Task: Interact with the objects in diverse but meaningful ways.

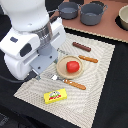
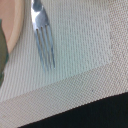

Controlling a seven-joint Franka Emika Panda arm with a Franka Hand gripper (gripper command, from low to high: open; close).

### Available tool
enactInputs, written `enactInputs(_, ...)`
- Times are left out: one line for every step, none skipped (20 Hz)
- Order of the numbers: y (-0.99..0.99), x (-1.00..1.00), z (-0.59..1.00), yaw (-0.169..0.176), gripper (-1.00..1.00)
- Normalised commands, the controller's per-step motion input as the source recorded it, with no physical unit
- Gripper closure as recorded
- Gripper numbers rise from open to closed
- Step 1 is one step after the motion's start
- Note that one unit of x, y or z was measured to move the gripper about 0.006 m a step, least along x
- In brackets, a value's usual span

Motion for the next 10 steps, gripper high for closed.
enactInputs(-0.56,0.43,0.27,0.043,-1.0)
enactInputs(-0.56,0.43,0.27,0.043,-1.0)
enactInputs(-0.55,0.43,0.27,0.044,-1.0)
enactInputs(-0.55,0.41,0.28,0.048,-1.0)
enactInputs(-0.53,0.37,0.29,0.061,-1.0)
enactInputs(-0.53,0.3,0.26,0.084,-1.0)
enactInputs(-0.53,0.24,0.23,0.103,-1.0)
enactInputs(-0.51,0.18,0.18,0.122,-1.0)
enactInputs(-0.52,0.19,0.17,0.122,-1.0)
enactInputs(-0.52,0.19,0.19,0.122,-1.0)
